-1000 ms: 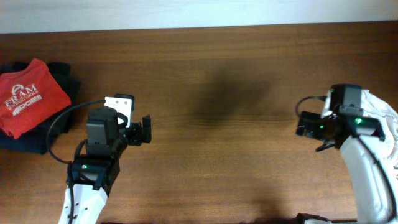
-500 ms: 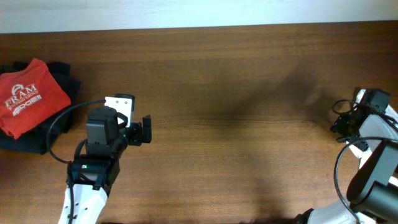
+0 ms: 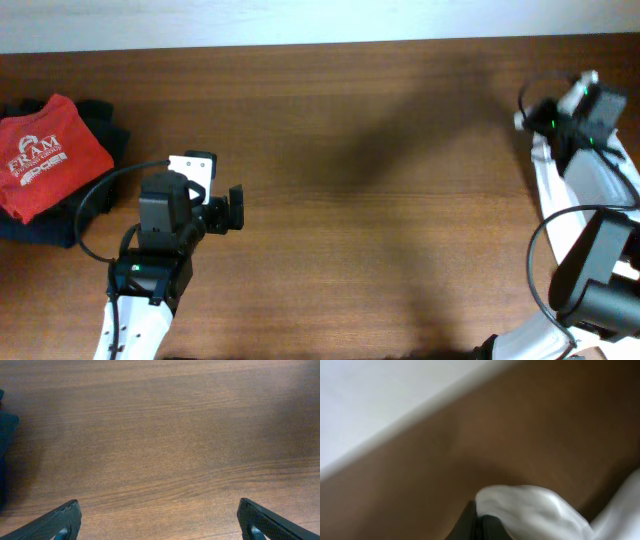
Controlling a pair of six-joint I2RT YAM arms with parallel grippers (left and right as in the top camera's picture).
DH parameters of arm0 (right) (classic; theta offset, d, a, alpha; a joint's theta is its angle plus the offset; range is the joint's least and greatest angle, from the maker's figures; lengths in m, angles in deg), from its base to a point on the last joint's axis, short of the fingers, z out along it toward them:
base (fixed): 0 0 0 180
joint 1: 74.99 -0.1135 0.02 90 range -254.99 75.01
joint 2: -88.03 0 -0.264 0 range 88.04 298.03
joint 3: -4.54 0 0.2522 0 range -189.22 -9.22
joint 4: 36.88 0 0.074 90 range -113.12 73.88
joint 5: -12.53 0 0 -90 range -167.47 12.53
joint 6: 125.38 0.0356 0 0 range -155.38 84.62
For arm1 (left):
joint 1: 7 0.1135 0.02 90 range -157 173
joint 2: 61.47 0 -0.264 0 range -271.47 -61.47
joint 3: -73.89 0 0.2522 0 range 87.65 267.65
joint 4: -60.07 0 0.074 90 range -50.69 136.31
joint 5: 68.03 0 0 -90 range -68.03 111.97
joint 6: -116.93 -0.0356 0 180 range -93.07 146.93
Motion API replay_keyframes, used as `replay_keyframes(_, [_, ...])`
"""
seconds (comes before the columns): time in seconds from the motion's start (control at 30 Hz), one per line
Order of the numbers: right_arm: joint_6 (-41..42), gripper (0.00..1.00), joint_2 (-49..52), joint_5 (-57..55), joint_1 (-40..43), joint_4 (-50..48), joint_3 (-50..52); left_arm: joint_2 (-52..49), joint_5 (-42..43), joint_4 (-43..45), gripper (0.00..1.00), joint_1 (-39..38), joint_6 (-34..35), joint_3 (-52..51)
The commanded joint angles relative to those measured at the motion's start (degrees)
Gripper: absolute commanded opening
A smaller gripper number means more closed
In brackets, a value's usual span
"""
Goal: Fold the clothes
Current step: 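Drag the white T-shirt leftward to the table center with the right gripper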
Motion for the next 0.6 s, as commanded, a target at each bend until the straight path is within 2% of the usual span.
replay_keyframes(0.0, [1.3, 0.59, -0.4, -4.7, -5.8, 3.2, -12.5, 0.0, 0.7, 0.0, 0.99, -0.2, -0.7, 1.3])
replay_keyframes(0.03, [0.7, 0.99, -0.4, -5.3, -6.2, 5.3, -13.9, 0.0, 0.7, 0.0, 0.99, -0.2, -0.7, 1.3])
replay_keyframes(0.1, [0.7, 0.99, -0.4, -5.2, -5.9, 11.2, -14.7, 0.0, 0.7, 0.0, 0.99, -0.2, -0.7, 1.3])
replay_keyframes(0.17, [0.2, 0.99, -0.4, -5.3, -4.6, 21.8, -14.7, 0.0, 0.7, 0.1, 0.99, -0.2, -0.7, 1.3])
replay_keyframes(0.33, [-13.6, 0.99, -0.4, -6.2, -0.2, 46.7, -14.7, 0.0, 0.7, 0.0, 0.99, -0.2, -0.7, 1.3])
replay_keyframes(0.47, [-13.7, 1.0, -0.4, -10.4, 4.1, 53.4, -14.6, 0.0, 0.7, 0.1, 0.99, -0.2, -0.7, 1.3])
replay_keyframes(0.57, [-14.0, 0.85, -0.4, -10.4, 7.4, 54.2, -12.5, 0.0, 0.7, 0.1, 0.99, -0.2, -0.7, 1.3])
